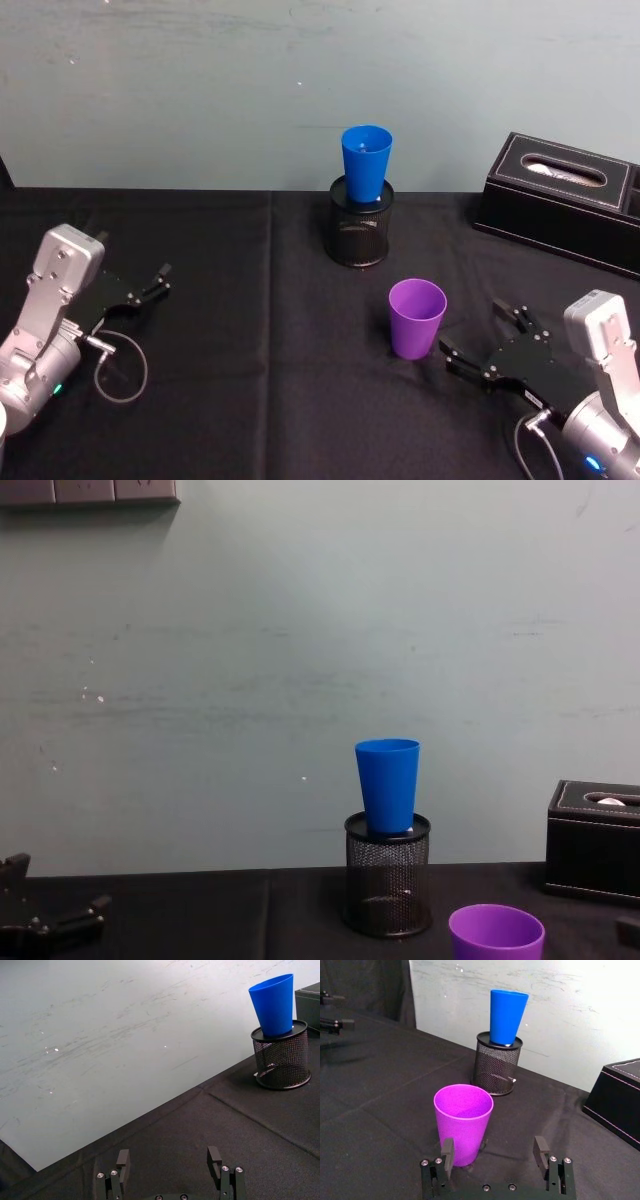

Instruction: Pick up one cup with a gripper and tap it against the other cup.

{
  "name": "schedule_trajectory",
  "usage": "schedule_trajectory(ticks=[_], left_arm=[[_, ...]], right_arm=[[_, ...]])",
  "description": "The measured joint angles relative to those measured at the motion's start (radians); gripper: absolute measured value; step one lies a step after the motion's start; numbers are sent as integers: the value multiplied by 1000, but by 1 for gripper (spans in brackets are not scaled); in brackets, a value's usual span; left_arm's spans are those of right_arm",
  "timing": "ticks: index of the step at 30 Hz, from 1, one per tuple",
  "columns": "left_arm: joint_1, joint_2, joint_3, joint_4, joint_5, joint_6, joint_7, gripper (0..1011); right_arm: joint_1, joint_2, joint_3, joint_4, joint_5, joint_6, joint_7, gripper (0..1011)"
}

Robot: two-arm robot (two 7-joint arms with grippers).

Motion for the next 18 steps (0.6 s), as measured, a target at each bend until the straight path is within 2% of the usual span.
schedule_trajectory(ticks=[8, 18], left_arm=[[0, 0, 0, 0, 0, 0, 0, 1012], [0, 0, 0, 0, 0, 0, 0, 1011]], right_arm=[[15, -35, 6, 21, 3, -4, 25, 1003], [29, -70, 7, 42, -16, -5, 57, 1003]])
